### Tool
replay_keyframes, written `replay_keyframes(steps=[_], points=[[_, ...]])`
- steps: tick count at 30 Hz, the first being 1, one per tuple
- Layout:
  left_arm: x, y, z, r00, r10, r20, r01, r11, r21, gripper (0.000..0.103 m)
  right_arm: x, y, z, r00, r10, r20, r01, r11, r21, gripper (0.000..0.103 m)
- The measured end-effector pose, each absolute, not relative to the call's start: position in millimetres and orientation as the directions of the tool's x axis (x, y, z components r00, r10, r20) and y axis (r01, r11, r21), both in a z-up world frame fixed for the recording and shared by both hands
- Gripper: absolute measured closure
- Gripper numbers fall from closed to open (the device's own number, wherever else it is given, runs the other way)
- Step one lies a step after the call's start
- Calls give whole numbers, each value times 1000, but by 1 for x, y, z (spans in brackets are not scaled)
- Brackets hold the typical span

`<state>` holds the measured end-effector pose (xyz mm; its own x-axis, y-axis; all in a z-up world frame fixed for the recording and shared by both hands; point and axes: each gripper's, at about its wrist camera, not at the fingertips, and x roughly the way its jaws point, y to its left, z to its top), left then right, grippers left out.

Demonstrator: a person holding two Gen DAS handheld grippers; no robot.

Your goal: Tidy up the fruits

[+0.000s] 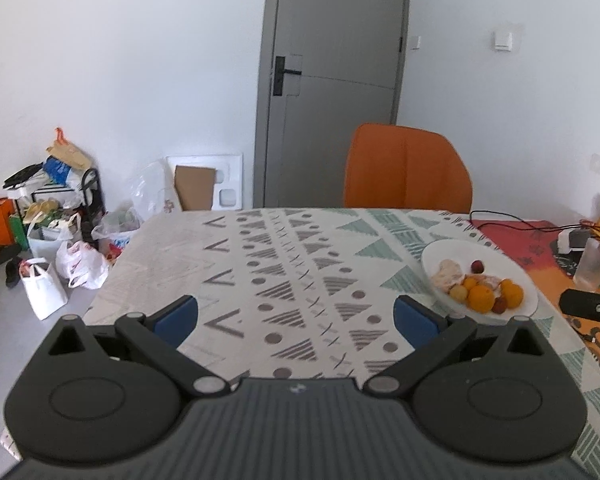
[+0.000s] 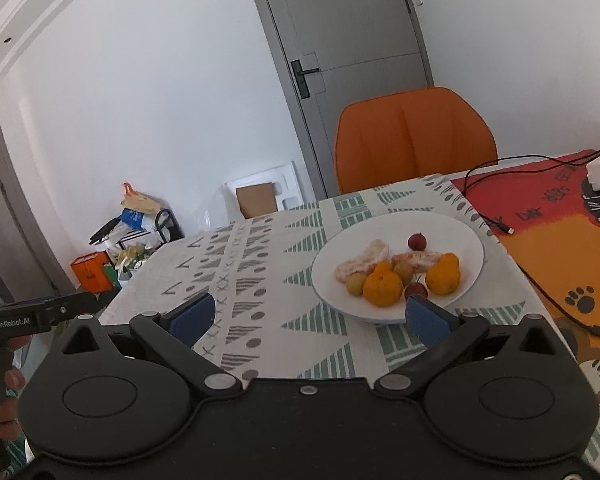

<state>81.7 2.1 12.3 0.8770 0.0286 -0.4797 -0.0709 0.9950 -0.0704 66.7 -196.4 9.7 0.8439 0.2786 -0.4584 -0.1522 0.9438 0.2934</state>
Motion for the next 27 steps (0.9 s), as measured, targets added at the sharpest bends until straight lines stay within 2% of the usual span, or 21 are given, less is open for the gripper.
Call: replay_keyframes(steps=[13,27], points=[[76,13,-1,860,45,-509,-90,994,-64,0,64,-186,-3,824,273,-496,-166,954,250,0],[77,15,-5,850,48,-525,-94,994,-61,0,64,-183,-2,821,280,-497,-180,954,241,0]])
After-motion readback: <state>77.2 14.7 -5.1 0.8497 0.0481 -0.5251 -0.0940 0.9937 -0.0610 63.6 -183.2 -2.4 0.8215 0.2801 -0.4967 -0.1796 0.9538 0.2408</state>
